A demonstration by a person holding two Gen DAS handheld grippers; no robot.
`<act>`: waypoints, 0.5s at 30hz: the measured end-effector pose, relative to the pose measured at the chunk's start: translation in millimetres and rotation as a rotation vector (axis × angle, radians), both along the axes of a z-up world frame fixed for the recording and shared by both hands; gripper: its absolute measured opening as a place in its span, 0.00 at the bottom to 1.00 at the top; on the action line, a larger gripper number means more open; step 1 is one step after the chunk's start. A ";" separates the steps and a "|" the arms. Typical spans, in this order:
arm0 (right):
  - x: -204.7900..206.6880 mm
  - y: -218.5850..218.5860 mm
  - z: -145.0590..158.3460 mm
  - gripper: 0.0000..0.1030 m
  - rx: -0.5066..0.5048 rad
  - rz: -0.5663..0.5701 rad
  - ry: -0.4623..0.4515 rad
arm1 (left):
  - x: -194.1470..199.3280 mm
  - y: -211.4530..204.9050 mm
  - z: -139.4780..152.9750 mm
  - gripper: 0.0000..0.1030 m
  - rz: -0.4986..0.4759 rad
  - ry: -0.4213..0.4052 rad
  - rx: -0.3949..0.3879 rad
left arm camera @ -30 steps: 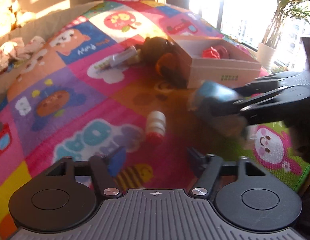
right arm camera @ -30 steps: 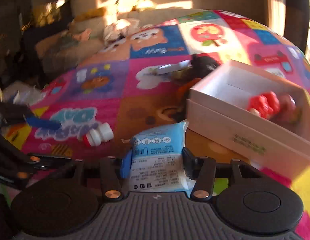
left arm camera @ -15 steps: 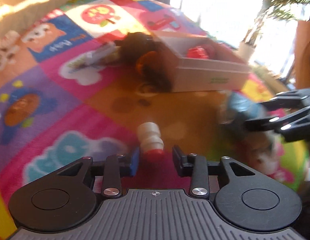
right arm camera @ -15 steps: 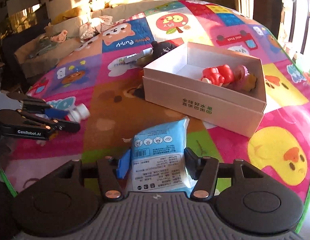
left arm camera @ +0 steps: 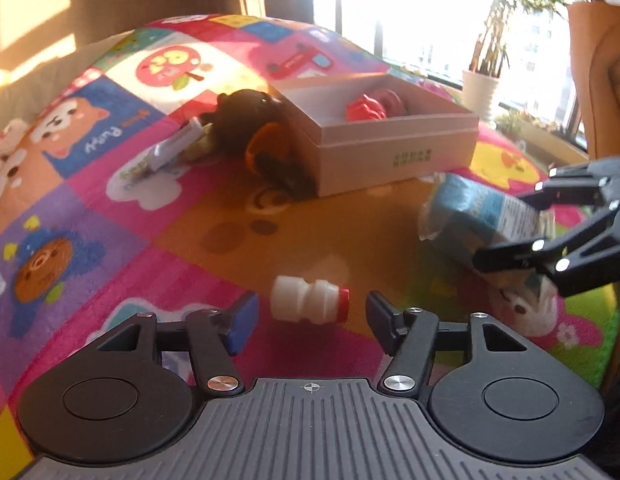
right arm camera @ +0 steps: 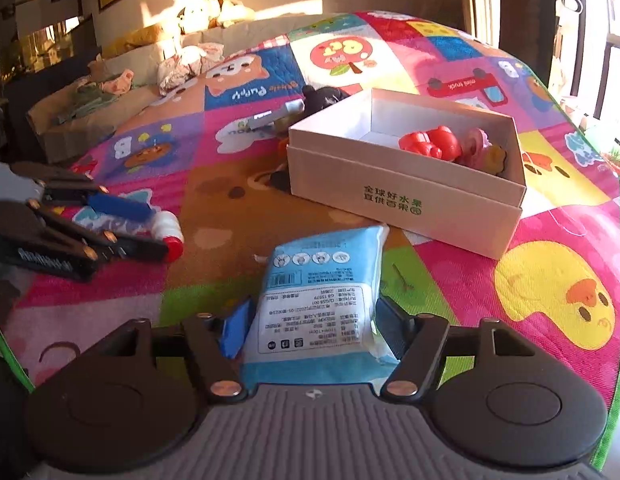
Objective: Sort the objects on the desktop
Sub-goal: 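Grasp the white-and-red bottle with the left gripper while the right holds the snack packet, then lower the snack packet into the white box and open the right gripper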
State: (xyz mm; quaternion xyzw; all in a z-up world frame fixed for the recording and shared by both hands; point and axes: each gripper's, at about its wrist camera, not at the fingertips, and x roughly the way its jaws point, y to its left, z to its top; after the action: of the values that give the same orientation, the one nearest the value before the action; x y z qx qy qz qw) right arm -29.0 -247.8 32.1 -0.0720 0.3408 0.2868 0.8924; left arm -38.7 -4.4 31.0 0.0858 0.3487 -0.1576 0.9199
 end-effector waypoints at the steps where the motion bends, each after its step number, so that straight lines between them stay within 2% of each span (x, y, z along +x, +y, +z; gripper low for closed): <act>1: 0.2 0.9 0.2 0.65 0.005 -0.001 -0.006 | 1.7 -2.4 -3.1 0.62 0.007 -0.005 0.018; 4: 3.6 3.7 0.4 0.63 0.022 -0.012 -0.021 | 9.0 -2.9 -8.7 0.54 0.036 0.000 0.018; 5: 6.1 5.0 0.1 0.60 0.024 -0.018 -0.016 | 9.5 -3.8 -8.5 0.46 0.037 0.000 0.011; 6: 8.7 6.4 -0.2 0.51 0.020 -0.021 -0.005 | 8.1 -7.0 -7.4 0.46 0.031 0.000 0.017; 10: 10.1 -3.3 11.1 0.49 0.021 0.008 0.044 | -6.0 -15.6 10.8 0.46 -0.019 -0.028 0.008; 12: 7.9 -19.2 29.2 0.49 0.059 0.008 0.052 | -10.1 -18.6 35.5 0.46 -0.034 -0.089 -0.017; 15: 4.0 -45.1 73.2 0.49 0.155 -0.018 -0.016 | -8.7 -27.9 81.9 0.46 -0.061 -0.245 -0.036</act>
State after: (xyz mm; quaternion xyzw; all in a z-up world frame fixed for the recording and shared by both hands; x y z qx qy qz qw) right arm -25.0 -292.8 105.4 -0.0018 0.3113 0.3035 0.9005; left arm -47.4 -32.3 112.9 0.0983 0.2278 -0.1800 0.9519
